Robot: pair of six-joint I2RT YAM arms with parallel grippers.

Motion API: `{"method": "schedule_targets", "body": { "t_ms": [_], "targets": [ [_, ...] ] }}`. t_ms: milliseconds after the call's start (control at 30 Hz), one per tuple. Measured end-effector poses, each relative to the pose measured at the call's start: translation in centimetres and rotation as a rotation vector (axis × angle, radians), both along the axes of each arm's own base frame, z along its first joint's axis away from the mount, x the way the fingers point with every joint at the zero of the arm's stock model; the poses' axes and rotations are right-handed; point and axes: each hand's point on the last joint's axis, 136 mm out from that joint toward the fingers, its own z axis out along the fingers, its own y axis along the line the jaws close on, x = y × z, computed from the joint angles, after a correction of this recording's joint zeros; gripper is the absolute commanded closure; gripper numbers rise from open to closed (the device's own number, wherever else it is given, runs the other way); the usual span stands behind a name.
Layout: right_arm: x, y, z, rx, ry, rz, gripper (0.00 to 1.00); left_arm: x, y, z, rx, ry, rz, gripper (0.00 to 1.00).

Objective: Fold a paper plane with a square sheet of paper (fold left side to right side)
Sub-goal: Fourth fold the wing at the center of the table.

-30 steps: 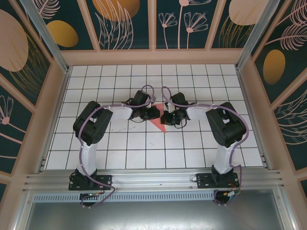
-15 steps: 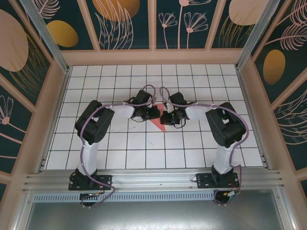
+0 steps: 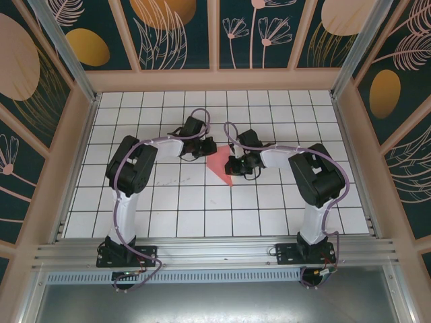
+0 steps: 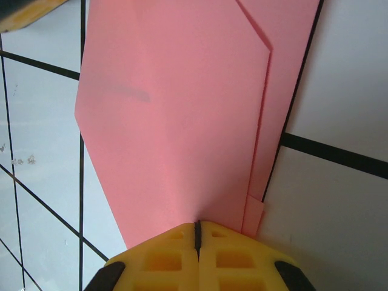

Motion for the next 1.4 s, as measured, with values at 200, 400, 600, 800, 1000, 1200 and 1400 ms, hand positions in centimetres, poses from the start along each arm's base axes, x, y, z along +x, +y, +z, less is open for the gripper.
{"method": "schedule_targets", "body": {
  "t_ms": [200,400,600,800,1000,1200,1400],
  "targets": [
    [0.1,0.0,0.0,-0.003,-0.003,-0.002,1.00,0.9,0.0,0.0,-0.009,0.009,-0.010,0.87],
    [0.1,0.0,0.0,-0.003,-0.004,-0.002,1.00,2.1,0.9,0.1,0.027,-0.025,0.000,0.87],
    [0.1,0.0,0.0,-0.003,-0.004,-0.002,1.00,3.6,3.2,0.3,0.080,-0.061,0.041,0.86],
    [0.1,0.0,0.0,-0.003,-0.004,-0.002,1.00,1.3,2.9,2.9,0.022,-0.093,0.003,0.85],
    [0.1,0.0,0.0,-0.002,-0.004,-0.002,1.00,-1.7,-1.9,4.5,-0.061,-0.115,-0.125,0.85],
    [0.1,0.0,0.1,-0.005,-0.003,-0.002,1.00,-3.1,-3.8,2.6,-0.075,-0.073,-0.174,0.84],
    [0.1,0.0,0.0,-0.008,-0.003,-0.002,1.00,-2.4,-3.2,0.3,-0.029,-0.041,-0.150,0.84]
  ]
}}
